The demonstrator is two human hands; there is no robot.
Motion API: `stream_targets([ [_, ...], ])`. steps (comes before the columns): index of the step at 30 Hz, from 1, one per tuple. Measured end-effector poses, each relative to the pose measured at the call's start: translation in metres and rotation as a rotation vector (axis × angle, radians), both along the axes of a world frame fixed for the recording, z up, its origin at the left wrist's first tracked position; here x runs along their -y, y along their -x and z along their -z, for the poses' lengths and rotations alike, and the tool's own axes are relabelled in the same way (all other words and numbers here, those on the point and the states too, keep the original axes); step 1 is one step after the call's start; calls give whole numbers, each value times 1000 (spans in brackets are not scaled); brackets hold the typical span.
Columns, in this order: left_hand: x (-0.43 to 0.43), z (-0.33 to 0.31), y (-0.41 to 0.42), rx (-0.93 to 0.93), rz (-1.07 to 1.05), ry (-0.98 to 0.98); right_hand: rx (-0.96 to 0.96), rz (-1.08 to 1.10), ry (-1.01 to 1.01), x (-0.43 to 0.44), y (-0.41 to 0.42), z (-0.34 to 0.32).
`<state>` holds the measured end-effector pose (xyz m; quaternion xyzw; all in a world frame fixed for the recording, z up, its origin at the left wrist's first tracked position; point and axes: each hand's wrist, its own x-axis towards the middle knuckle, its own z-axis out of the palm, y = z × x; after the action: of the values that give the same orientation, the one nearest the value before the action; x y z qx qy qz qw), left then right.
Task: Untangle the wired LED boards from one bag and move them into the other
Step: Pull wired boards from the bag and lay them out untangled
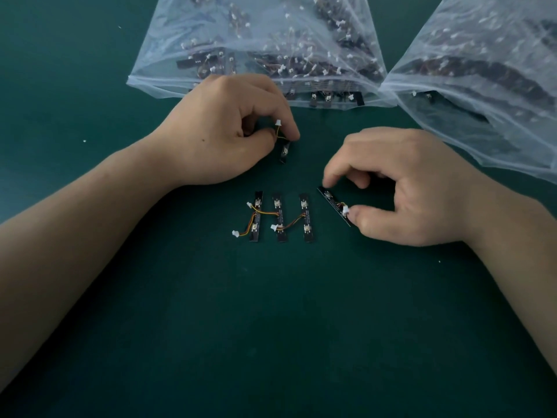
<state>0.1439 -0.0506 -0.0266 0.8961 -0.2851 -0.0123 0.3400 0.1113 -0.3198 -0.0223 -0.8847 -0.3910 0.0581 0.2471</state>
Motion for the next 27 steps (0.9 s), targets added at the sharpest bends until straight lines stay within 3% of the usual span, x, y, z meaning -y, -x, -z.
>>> stream_targets([
  [27,-2,7,-5,38,-6,10,12,-7,-16,-1,2,2],
])
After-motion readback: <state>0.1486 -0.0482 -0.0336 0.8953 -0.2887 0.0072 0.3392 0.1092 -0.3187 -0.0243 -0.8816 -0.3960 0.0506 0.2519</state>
